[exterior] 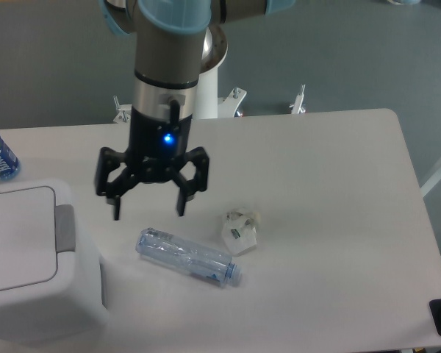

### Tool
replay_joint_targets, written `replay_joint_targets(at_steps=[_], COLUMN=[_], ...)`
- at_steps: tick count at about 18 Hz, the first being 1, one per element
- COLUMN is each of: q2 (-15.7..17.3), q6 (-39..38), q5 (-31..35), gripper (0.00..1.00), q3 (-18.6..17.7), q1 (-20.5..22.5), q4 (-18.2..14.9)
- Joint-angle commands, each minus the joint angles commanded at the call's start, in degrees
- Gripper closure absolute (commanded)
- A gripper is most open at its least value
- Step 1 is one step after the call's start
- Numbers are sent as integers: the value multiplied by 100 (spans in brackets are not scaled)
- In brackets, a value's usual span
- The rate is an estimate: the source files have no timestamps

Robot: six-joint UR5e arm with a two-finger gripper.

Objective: Open the trash can
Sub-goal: 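Lower the gripper onto the lid edge of the white trash bin, then push the gripper against the bin lid to swing it open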

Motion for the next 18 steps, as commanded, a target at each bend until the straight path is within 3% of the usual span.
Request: replay_joint_targets(at_steps=[5, 18], q2=[-132, -238], q6=[-97, -114], q5=[0, 17], gripper=[0, 0], q3=[-18, -18], q1=[-167, -247], q4=[158, 185])
